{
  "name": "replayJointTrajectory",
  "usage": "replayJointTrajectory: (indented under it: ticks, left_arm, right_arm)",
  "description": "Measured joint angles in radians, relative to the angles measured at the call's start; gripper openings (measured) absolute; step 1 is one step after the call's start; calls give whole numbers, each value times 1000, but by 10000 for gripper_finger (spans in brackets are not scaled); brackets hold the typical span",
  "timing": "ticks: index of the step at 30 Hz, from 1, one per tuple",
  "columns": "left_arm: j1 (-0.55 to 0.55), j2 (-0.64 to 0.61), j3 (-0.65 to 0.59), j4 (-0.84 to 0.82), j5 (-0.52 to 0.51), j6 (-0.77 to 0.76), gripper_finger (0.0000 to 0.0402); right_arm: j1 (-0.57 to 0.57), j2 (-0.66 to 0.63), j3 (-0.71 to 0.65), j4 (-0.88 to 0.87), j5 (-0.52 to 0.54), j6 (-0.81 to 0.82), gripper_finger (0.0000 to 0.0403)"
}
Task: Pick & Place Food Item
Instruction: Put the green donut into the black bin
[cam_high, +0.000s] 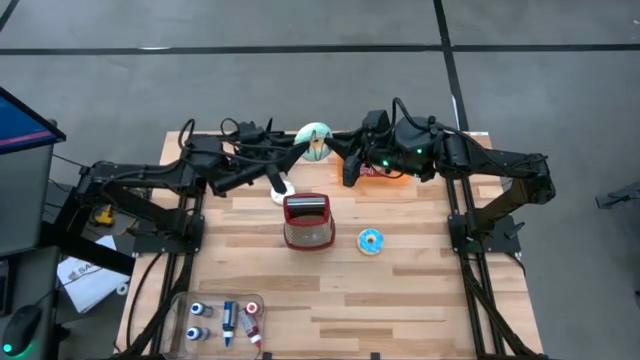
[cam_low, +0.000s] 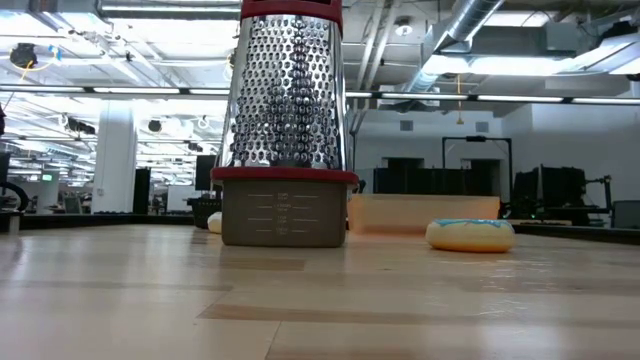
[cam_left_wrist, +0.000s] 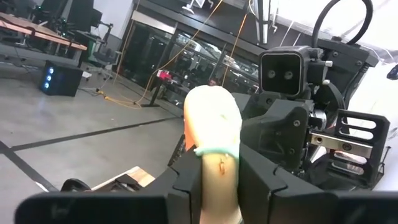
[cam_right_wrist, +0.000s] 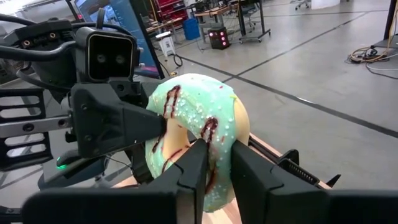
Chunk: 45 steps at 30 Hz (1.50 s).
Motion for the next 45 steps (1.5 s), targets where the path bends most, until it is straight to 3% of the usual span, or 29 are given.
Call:
replayJointTrajectory:
  ticks: [9,13,18,23,27,32,40,45]
  left_arm:
    - [0,-85,0,-120,-56,37,67]
    - [6,-150,0,-246,-98,46,67]
    - [76,-228,1,-561,-79,-10,67]
    - [227,-250,0,-863,-26,-191,67]
    - [351,-212,0,-942,58,-234,67]
    - [530,-105,0,-965,274,-155,67]
    - [821,100,-1,-1000,636,178,67]
    - [911,209,-1,-1063,699,442,67]
  right_arm:
    - [0,0,0,2,10,2,130]
    - [0,0,0,-4,11,3,169]
    - [0,-4,0,-74,11,45,200]
    - [3,-10,-1,-162,12,104,214]
    - [8,-11,0,-186,13,132,214]
    - [19,-11,0,-199,14,165,212]
    - [40,-11,0,-231,15,211,212]
    - [56,-11,0,-259,32,247,212]
